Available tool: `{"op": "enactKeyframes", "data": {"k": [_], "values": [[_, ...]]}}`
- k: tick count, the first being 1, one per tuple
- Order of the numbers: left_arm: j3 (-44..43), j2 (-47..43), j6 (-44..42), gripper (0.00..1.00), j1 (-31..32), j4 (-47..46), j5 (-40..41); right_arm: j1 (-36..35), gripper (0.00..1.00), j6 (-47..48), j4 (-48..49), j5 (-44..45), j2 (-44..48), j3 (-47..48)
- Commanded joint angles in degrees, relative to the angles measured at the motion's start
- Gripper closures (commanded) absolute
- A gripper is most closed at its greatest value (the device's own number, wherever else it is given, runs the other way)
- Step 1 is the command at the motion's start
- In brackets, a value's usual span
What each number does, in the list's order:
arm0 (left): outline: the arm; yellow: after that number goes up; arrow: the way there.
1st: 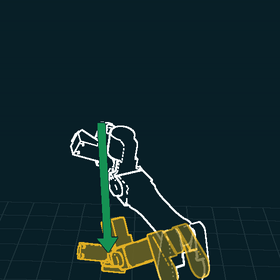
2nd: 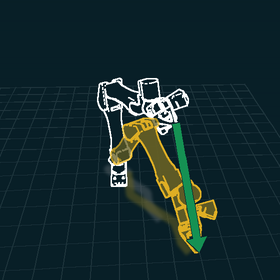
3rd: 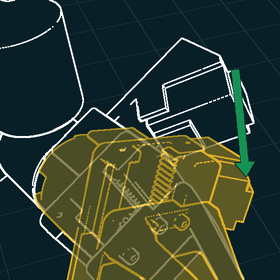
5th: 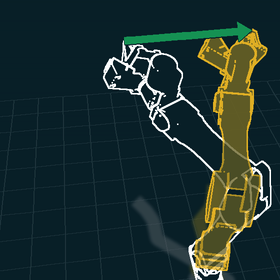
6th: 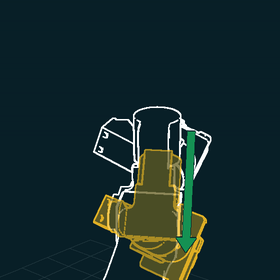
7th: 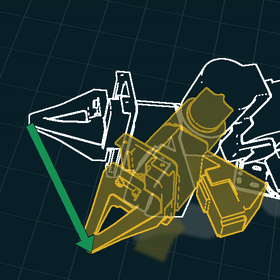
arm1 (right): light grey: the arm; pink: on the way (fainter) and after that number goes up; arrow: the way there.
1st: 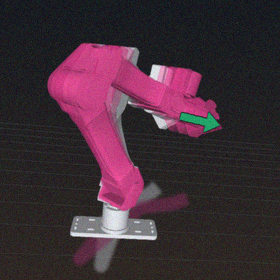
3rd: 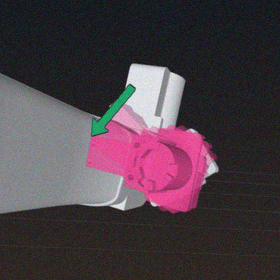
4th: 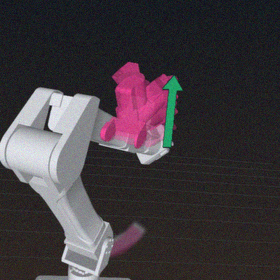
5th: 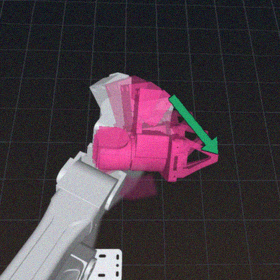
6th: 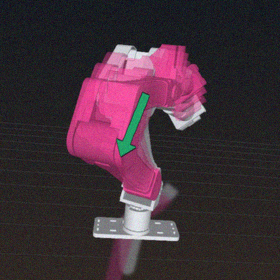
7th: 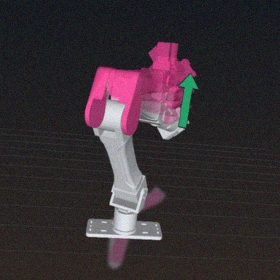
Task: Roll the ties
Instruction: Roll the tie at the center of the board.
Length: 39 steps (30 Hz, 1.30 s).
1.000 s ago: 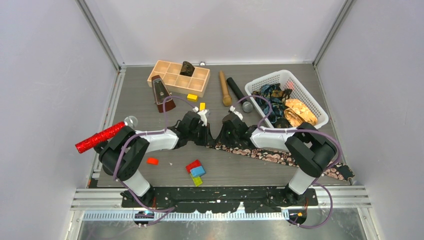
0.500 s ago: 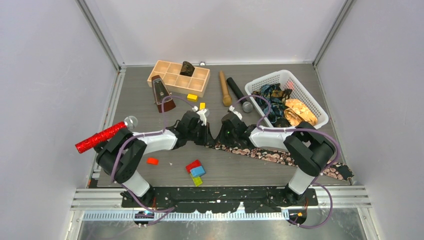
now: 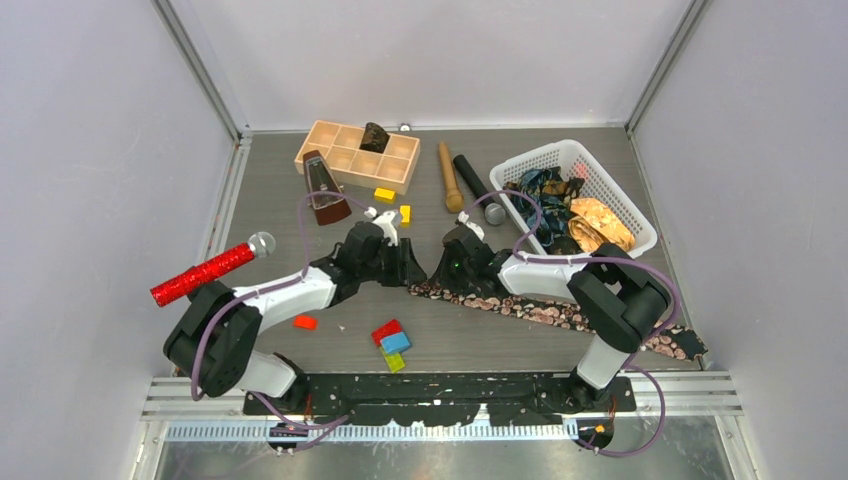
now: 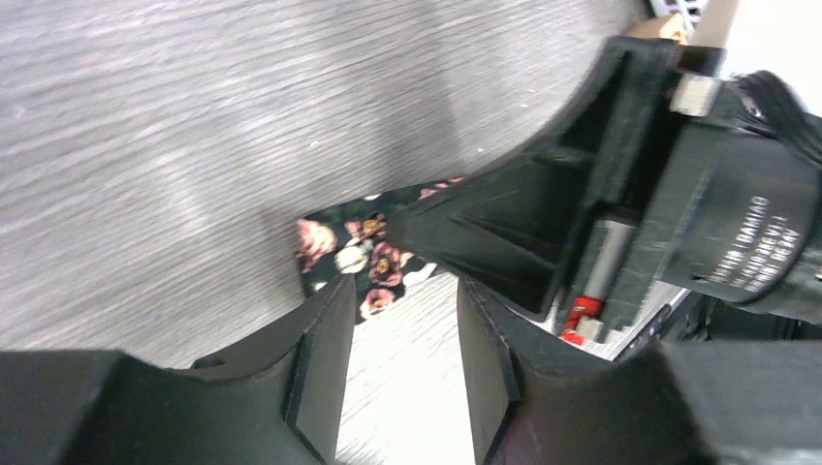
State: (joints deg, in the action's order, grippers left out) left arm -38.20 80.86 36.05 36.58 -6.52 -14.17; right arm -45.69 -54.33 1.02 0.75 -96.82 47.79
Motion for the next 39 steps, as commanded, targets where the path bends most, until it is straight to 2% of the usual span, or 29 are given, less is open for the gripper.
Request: {"op": "enactKeyframes", "data": {"k": [1,6,12,15,18,23,29,35,39], "values": [[2.6,-2.1,2.3,0.5,-2.2,0.7,2.2,-0.4,0.94,-0.3,-0.1,1.1,0.5,0.8],[4.6,-1.3,3.6,0.39,-2.6,-1.0,1.7,-0.4,0.94,-0.3,0.1,0.8,0.4,1.0],[5.7,1.8,4.6,0.3,-2.8,-4.1,0.5,-0.4,0.94,-0.2,-0.1,0.9,0.6,1.0],[6.1,3.4,5.2,0.29,-3.0,-6.5,-0.5,-0.4,0.94,0.0,-0.2,0.9,0.7,1.0],[6.4,5.2,5.5,0.33,-3.0,-8.1,-1.3,-0.4,0.94,0.1,-0.3,1.0,0.8,1.0],[6.6,7.4,6.0,0.48,-3.1,-10.6,-2.8,-0.4,0.94,0.0,-0.4,1.0,0.7,1.1],[6.8,9.0,6.2,0.6,-3.1,-12.5,-3.7,-0.4,0.94,0.1,-0.6,1.0,0.9,1.0],[6.6,10.1,6.5,0.67,-3.1,-13.9,-4.1,-0.4,0.94,0.1,-0.5,0.7,1.1,0.8],[6.5,10.5,6.4,0.79,-3.1,-14.3,-4.4,-0.4,0.94,0.1,-0.3,0.1,2.0,0.7]]}}
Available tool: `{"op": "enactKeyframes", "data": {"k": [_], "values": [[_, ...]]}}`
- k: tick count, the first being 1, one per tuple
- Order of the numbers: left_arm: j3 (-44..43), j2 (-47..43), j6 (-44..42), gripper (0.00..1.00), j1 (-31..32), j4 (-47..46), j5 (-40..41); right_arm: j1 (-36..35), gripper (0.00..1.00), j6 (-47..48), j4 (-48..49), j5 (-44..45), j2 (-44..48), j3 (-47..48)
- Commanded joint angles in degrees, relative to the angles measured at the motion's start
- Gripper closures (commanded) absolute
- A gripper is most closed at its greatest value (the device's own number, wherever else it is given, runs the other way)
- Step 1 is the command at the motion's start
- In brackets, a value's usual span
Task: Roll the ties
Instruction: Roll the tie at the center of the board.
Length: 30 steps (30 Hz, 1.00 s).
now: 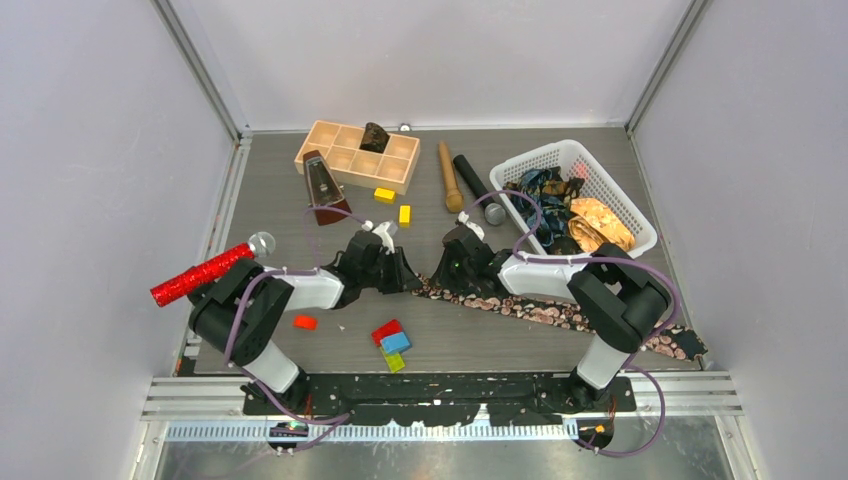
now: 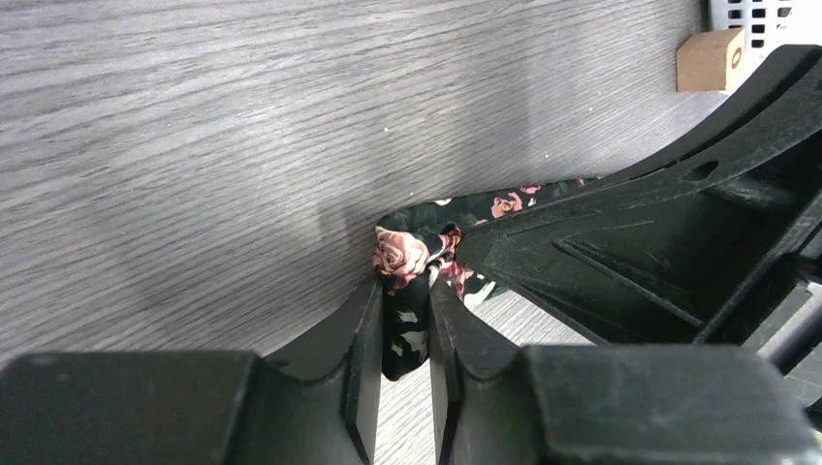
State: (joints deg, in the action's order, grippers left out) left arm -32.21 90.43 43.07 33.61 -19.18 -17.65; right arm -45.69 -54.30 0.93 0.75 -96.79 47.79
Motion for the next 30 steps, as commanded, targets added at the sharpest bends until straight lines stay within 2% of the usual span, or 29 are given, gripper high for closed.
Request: {"op": "enactKeyframes", "data": {"k": [1,5,13,30], "values": [[0.4,1.0,-0.6,0.81,-0.1,-1.7,-1.1,-0.4,0.94,0.1,-0.2,0.1,2.5,0.6],[0.0,0.7,-0.7,0.87,-0.1,-1.5,-1.3,-0.4,0.93,0.4,-0.5,0.1,4.9,0.4],[-1.7,-1.0,-1.9,0.91,-0.2,2.0,-1.4,0.0,0.9,2.5,-5.4,3.1,8.2,0.4],[-3.3,-4.4,-3.2,0.92,-0.3,6.7,0.5,0.5,0.93,3.3,-8.8,3.9,5.3,-1.2]]}}
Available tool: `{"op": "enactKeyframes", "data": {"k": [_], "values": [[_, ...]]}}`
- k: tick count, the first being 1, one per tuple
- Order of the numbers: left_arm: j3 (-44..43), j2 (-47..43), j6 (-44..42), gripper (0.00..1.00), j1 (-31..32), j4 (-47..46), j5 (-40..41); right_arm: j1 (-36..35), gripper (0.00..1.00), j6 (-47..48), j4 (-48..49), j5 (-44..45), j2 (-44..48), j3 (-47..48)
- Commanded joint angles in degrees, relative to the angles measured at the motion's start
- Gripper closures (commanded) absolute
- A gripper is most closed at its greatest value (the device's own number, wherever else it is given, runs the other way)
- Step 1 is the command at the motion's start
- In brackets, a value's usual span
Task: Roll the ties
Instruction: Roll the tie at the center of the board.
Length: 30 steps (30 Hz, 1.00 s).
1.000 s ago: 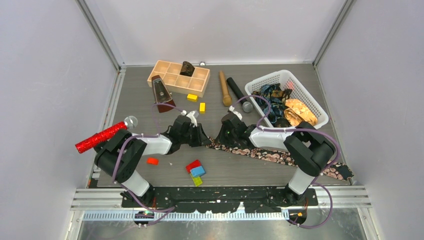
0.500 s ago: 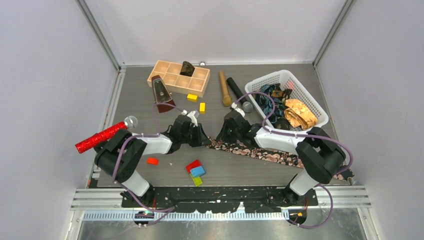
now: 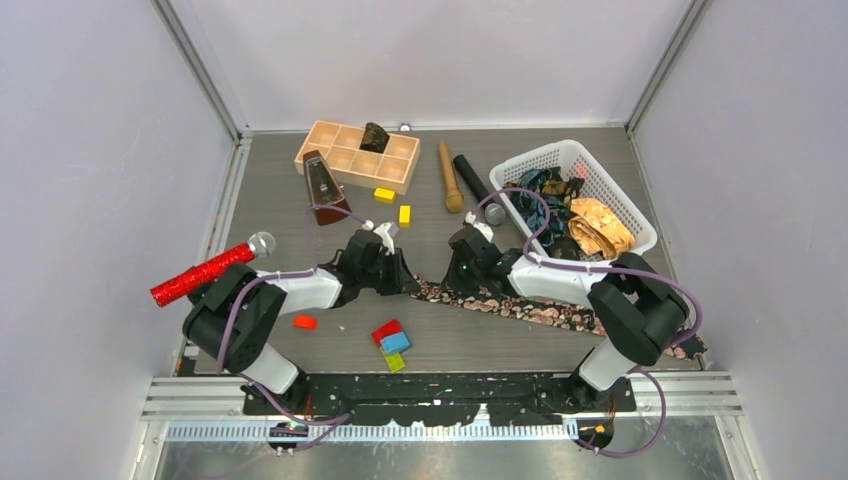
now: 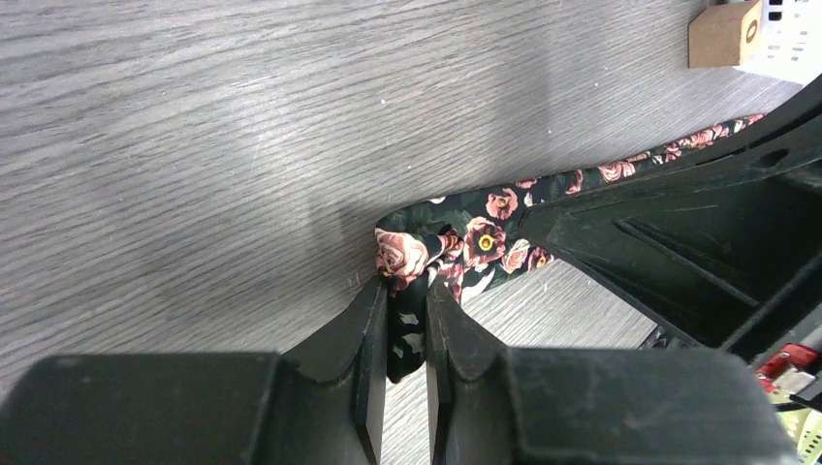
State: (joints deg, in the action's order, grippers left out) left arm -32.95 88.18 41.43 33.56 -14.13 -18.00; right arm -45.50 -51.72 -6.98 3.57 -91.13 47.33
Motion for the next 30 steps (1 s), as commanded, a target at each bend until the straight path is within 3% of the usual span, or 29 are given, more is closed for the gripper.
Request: {"op": "enactKeyframes", "data": {"k": [1,10,30], "values": [[-2.8,-2.3,-1.7,0.93,-0.3,2.0,0.9,0.3,0.93,0.8,-0.8,1.1,-0.3,-1.0],[-3.1,-3.2,-2.2,0.99,-0.7,3.1,0.7,0.3,0.93,2.1,-1.3,2.7,1.2,0.1],[-3.8,-2.7,-1.2,1.0,-2.4,2.6,-0.6,-0.1,0.93,1.9,-4.2,-0.7,-1.1,-0.4]]}}
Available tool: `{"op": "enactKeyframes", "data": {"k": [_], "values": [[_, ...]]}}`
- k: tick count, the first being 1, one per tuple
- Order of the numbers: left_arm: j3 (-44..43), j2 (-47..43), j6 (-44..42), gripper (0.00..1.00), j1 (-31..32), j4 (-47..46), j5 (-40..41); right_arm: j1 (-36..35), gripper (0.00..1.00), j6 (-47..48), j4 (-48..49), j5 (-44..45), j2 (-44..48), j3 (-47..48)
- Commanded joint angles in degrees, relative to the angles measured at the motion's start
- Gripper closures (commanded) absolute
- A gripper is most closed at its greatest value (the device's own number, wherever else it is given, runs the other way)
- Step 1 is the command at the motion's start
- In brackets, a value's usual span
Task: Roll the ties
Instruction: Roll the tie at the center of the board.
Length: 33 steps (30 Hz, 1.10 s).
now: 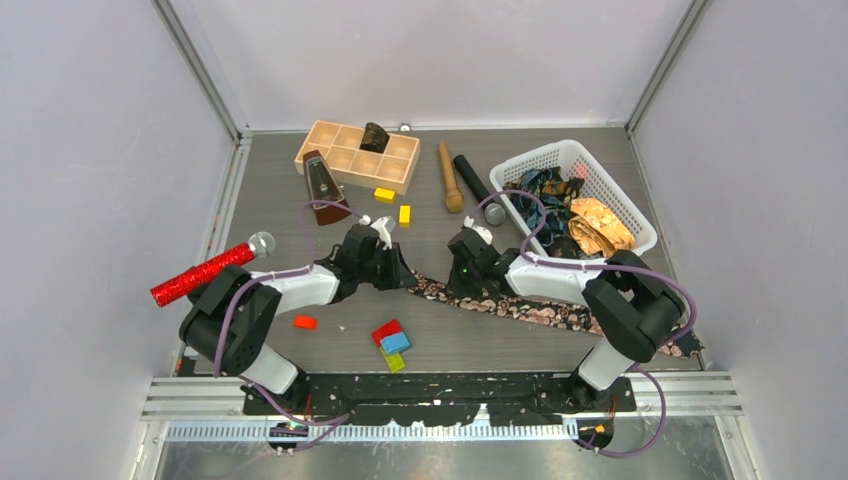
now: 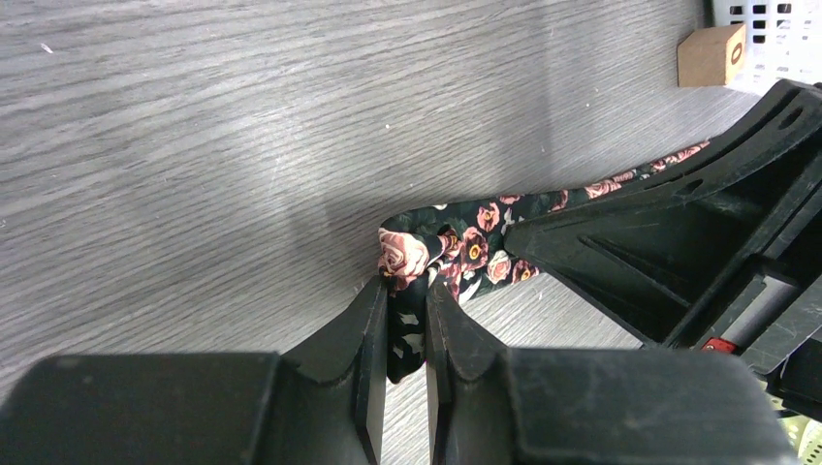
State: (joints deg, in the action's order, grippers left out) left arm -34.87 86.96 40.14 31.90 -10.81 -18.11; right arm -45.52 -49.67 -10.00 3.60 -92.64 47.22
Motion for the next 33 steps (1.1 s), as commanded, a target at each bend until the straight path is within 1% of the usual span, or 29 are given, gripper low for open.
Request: {"op": "enactKeyframes", "data": {"k": [1,9,15,25,33], "values": [[-1.8,-1.7,0.2,1.0,-0.8,-0.8,-0.6,-0.2,0.93,-0.3,-1.3,-0.8,0.4,-0.4],[-1.7,-1.9,-0.1,1.0,-1.4,-0.5,-1.5,-1.1,0.93,-0.9,-1.2,-0.8,0.7,-1.5],[-2.1,-1.6,-0.1,1.0,-1.6,-0.2,-0.7,-1.3,0.93,-1.0,-1.1,-0.9,1.1,-1.4],[-5.6,-0.6,-3.5,1.0,-1.6,6.0,1.7,-1.4,0.93,-0.4,-0.5,-0.8,2.7,-1.3],[-7.3,-0.2,-6.4,1.0,-0.7,9.6,4.1,-1.4,0.82,1.0,-0.3,-1.7,5.1,0.1]]}}
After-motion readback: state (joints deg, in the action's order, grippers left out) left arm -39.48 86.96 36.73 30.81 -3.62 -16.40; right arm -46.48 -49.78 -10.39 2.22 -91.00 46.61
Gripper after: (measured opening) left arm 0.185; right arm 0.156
